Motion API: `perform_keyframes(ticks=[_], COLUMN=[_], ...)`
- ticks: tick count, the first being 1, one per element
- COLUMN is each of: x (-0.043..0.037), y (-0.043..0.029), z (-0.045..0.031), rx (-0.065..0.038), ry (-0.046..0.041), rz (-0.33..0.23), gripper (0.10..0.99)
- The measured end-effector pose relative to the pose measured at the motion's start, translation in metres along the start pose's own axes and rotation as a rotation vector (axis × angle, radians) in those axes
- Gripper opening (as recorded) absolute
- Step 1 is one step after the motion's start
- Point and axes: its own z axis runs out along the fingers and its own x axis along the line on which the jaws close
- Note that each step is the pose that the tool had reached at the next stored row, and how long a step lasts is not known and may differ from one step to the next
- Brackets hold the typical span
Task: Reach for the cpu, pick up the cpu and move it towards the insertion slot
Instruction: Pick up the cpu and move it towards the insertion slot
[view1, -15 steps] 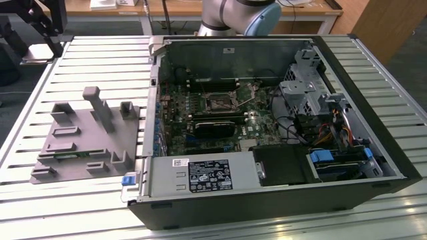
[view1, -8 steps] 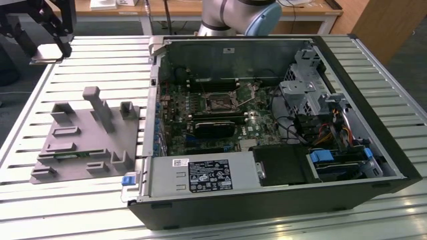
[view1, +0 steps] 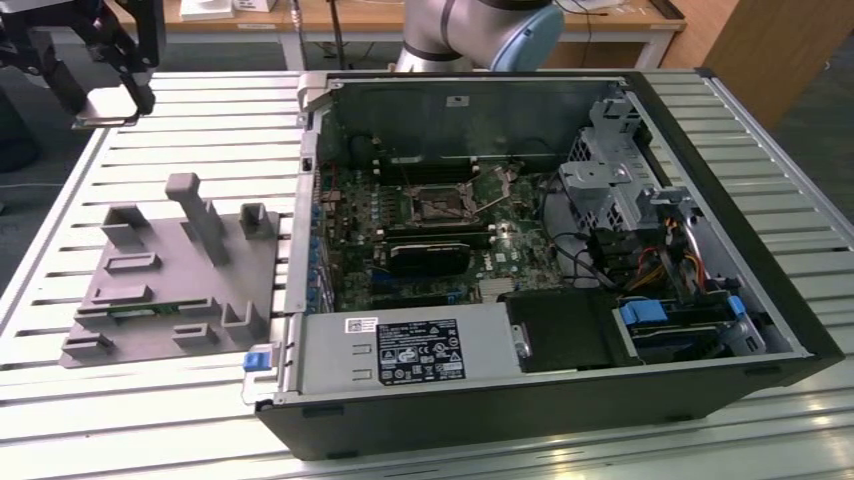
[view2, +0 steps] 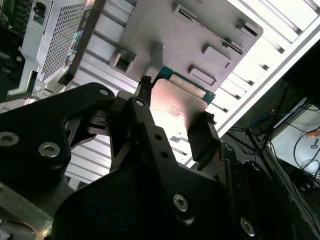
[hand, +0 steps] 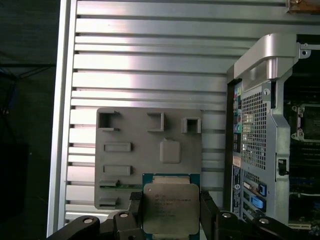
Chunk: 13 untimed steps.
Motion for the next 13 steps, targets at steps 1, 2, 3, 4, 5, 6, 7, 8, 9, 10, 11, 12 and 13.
perform_keyframes(ticks=[1,2,3,4,5,6,7,8,9,10,11,12,13], x=[-0.001,-0.002,-0.0031,-0.0041,-0.0064,-0.0074,-0.0084,-0.0094,-0.0104,-0.0115,-0.0125,-0.0163,-0.0173], y=[0.0,0.0,-0.0001,-0.0001,-0.0001,-0.0001,-0.0001,-0.0002,-0.0002,-0.0002,-0.0002,-0.0003,-0.0003], z=[-0.0001,-0.0001,0.0,-0.0001,-0.0001,-0.0001,-0.0002,-0.0002,-0.0002,-0.0002,-0.0002,-0.0003,-0.0003], rx=[0.0,0.0,0.0,0.0,0.0,0.0,0.0,0.0,0.0,0.0,0.0,0.0,0.0], ry=[0.0001,0.0,0.0,0.0,0.0001,0.0,0.0001,0.0,0.0,0.0,0.0,0.0,0.0], rz=[0.0,0.0,0.0,0.0,0.0,0.0,0.0,0.0,0.0,0.0,0.0,0.0,0.0], gripper=[0.541,0.541,0.541,0.541,0.541,0.541,0.541,0.541,0.541,0.541,0.541,0.541,0.541])
